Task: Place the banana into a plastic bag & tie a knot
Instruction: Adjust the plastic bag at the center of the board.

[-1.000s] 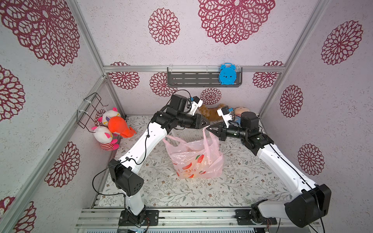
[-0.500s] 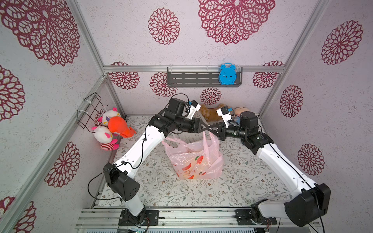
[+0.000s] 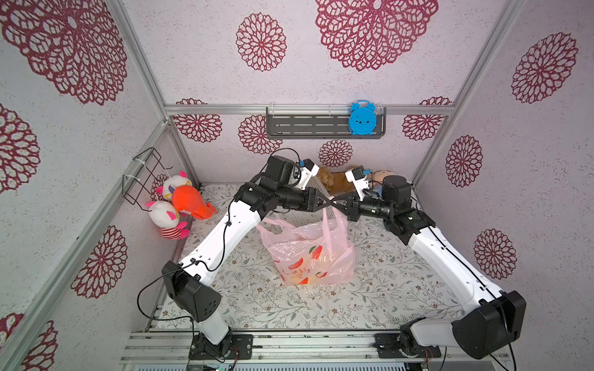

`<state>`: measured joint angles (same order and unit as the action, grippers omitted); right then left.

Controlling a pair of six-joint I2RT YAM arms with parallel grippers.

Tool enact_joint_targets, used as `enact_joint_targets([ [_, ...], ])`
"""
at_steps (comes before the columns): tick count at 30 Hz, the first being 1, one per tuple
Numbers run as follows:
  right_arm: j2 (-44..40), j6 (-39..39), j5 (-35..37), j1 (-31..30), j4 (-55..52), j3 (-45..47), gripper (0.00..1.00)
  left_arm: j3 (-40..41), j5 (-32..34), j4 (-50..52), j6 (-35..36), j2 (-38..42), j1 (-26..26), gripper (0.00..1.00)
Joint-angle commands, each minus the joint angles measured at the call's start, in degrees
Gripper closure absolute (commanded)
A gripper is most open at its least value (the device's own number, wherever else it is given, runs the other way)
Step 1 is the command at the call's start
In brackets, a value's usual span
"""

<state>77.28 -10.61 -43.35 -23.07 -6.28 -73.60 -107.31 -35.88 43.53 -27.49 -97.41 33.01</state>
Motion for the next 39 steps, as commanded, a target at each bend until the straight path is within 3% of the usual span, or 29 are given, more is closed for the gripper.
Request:
enact_joint_targets([
  [1, -0.2, -0.1, -0.8, -0.4, 1.3, -1.2, 1.00, -2.2, -1.0, -2.2, -0.4, -1.2, 0.5, 0.86],
  [3, -0.5, 0.4, -0.4, -0.4, 1.1, -0.9, 1.00, -2.2, -0.6, -3.3, -1.2, -1.2, 0.5, 0.98],
  [5, -0.9, 1.0, 0.3, -0.4, 0.6, -0.5, 1.00, -2.0, 0.0, -4.0, -2.0, -1.0, 0.5, 1.00],
  [7, -1.4, 1.9, 1.8, -0.4, -0.3, -0.2, 0.89, -1.4, 0.6, -4.8, -2.7, -0.6, 0.5, 1.00],
  [10, -3.6, 3.2, 6.3, -0.2, -0.7, 1.8, 0.59, 0.1, 2.6, -5.6, -4.1, 0.4, 0.5, 1.00],
  [14, -8.8, 3.1, 12.9, -0.3, 5.7, 9.1, 0.08, 1.4, 4.7, -7.6, -6.8, 0.9, 0.5, 1.00],
  [15, -9.9, 2.7, 13.9, -0.3, 7.7, 11.1, 0.02, 1.7, 5.0, -8.2, -7.5, 0.9, 0.6, 1.00],
  [19, -13.2, 3.4, 20.0, -2.3, 16.7, 19.2, 0.02, 2.4, 6.4, -10.0, -9.4, 1.2, 0.6, 1.00],
  [25, -13.3, 11.7, 34.1, -10.1, 25.8, 25.5, 0.01, 2.7, 7.6, -11.1, -11.2, 2.0, 0.8, 1.00],
  [32, -11.2, 17.9, 42.0, -15.6, 29.4, 26.1, 0.02, 2.2, 8.2, -11.2, -12.0, 2.7, 1.2, 1.00],
  [39, -11.6, 19.6, 46.2, -15.9, 32.3, 26.7, 0.03, 1.1, 8.2, -10.5, -11.9, 2.8, 1.6, 1.00],
])
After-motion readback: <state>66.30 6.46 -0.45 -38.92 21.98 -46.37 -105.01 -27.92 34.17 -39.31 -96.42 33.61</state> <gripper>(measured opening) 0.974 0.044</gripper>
